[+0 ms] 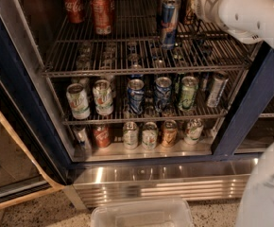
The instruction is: Pick orange can from top shelf of fridge
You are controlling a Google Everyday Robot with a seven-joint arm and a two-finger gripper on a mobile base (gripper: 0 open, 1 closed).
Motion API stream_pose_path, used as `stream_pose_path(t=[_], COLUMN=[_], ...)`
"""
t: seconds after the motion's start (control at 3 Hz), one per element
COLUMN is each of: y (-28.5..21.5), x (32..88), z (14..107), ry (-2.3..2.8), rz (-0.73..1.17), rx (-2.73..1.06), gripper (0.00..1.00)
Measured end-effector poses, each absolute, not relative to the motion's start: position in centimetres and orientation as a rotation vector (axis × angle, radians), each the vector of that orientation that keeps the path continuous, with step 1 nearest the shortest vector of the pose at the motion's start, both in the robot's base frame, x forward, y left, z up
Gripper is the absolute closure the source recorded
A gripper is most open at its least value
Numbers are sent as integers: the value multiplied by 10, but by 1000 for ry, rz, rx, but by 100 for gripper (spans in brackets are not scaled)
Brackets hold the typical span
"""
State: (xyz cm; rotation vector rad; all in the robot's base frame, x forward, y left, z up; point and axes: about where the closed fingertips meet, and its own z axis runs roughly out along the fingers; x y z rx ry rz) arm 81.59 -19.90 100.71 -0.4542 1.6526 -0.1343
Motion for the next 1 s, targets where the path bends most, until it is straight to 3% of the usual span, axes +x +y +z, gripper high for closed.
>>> stream_pose_path(t=[0.33, 0.67, 1.0], y=[-188, -185, -190], x=[827, 837, 844], z=[1006, 1003, 1002], ry=[1639, 1637, 1637], rz=[-119, -122, -145], rx=[-470, -460, -428], gripper=[37, 44, 43])
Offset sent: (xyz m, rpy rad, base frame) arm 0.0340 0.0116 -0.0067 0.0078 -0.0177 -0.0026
